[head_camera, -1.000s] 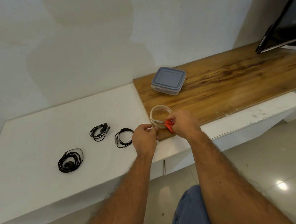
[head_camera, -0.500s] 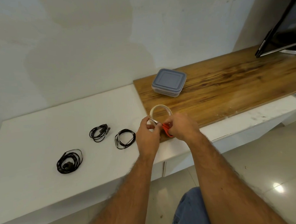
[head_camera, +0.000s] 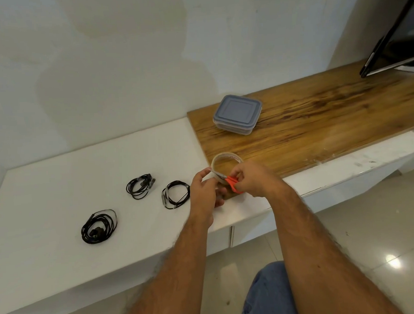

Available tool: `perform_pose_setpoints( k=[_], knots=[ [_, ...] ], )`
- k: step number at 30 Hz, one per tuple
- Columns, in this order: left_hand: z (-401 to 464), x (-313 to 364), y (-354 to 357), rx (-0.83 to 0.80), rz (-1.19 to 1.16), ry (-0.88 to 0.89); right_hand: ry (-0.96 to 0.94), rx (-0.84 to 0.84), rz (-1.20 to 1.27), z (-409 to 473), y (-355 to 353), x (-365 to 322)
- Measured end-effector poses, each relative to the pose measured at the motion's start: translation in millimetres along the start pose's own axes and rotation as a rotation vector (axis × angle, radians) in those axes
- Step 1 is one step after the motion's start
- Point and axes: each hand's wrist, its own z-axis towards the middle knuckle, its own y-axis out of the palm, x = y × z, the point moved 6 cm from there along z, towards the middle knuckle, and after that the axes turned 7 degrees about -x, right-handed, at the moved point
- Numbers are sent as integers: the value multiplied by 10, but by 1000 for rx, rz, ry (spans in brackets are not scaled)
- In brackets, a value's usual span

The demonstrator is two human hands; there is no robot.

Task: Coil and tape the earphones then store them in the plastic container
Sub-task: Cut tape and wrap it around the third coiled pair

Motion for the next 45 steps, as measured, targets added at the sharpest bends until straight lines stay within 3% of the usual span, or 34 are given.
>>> perform_pose_setpoints(
  k=[14,24,27,32,40,45],
  knots=[
    [-24,37,-41,146,149,154,9,-75,131,20,84,34],
    [27,32,-96,257,431,154,-53,-124,107,10,144,-76],
    [42,32,-77,282,460,163,-97,-53,157,-8,82,-92],
    [29,8,-54,283,350,140,-13,233,118,31,-94,109],
    [-35,25,-83,293,295,118,-26,134,127,89,-15,236],
    [-110,75,-56,327,345,171,-7,168,113,82,-35,267]
  ],
)
